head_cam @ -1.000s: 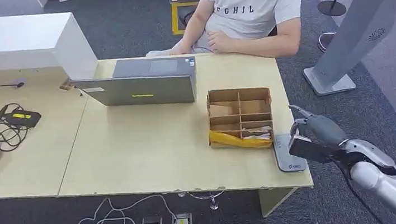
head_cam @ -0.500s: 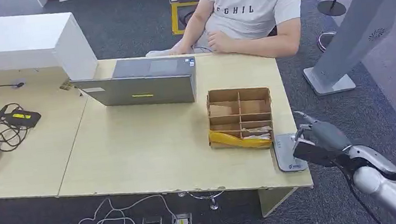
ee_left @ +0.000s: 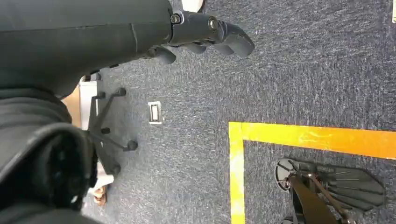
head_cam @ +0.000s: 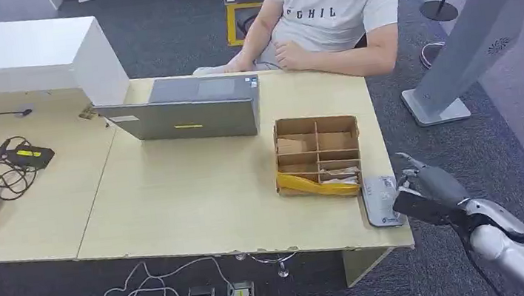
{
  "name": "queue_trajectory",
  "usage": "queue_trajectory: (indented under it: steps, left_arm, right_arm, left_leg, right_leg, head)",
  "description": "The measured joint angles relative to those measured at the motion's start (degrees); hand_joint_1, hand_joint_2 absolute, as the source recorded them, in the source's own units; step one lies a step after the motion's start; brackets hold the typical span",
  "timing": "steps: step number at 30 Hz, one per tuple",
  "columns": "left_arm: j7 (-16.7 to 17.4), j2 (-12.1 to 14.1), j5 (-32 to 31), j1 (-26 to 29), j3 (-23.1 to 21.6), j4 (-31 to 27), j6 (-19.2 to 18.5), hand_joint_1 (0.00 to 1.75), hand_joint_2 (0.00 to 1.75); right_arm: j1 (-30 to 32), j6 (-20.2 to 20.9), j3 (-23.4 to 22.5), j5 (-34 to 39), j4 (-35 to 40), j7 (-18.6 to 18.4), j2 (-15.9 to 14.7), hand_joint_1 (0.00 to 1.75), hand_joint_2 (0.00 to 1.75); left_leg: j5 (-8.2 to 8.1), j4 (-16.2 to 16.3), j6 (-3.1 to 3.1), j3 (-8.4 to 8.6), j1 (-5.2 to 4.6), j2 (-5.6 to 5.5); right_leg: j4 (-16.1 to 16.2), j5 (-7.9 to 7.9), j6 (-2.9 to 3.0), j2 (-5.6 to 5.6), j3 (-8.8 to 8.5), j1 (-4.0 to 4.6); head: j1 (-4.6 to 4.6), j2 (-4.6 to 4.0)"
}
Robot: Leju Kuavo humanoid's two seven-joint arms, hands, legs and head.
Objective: Pass the card to the sensor for recognition and then transmit it.
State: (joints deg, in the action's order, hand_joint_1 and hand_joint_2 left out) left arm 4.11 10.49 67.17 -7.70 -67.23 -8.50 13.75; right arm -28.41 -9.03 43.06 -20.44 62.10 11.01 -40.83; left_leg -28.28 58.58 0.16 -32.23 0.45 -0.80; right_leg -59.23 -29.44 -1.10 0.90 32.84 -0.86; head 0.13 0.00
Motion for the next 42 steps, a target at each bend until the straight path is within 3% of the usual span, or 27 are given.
queue_trajectory:
  steps: [17, 25, 38, 42]
  left_arm:
    - [-0.55, 0.0, -0.66, -0.02, -0.39, 0.0, -0.55, 0.0, 0.0]
    - [-0.81, 0.02, -0.72, -0.05, -1.51, 0.0, -0.83, 0.0, 0.0]
    - [-1.11, 0.0, -0.02, -0.14, -2.21, 0.0, -0.98, 0.0, 0.0]
    - [-1.14, 0.04, 0.22, -0.13, -2.32, 0.0, -1.14, 0.0, 0.0]
  right_arm:
    - [-0.81, -0.04, -1.51, -2.25, -0.96, -0.11, 1.18, 1.75, 1.75]
    - [-7.98, 4.29, -5.64, -5.16, 4.59, -3.23, -1.29, 1.75, 1.75]
    - [-9.82, 4.22, -8.13, -7.89, 8.85, -3.84, -2.56, 1.75, 1.75]
    - [-15.02, 6.23, -8.94, -12.04, 9.94, -4.41, -3.32, 1.75, 1.75]
  left_leg:
    - [0.0, 0.0, 0.0, -0.02, -0.01, 0.0]
    - [0.01, 0.0, 0.0, 0.02, -0.01, 0.0]
    - [0.0, 0.0, 0.0, -0.01, -0.03, 0.0]
    - [0.01, 0.0, 0.0, -0.01, -0.04, 0.02]
  right_leg:
    - [-0.01, 0.0, 0.0, 0.0, -0.01, -0.01]
    - [0.0, 0.01, 0.0, 0.0, -0.01, -0.01]
    - [-0.01, 0.01, 0.0, -0.01, 0.0, -0.02]
    - [-0.02, 0.02, 0.0, -0.02, 0.01, -0.04]
  head:
    - [-0.02, 0.0]
    - [0.0, 0.0]
    - [-0.02, 0.0]
    - [-0.02, 0.0]
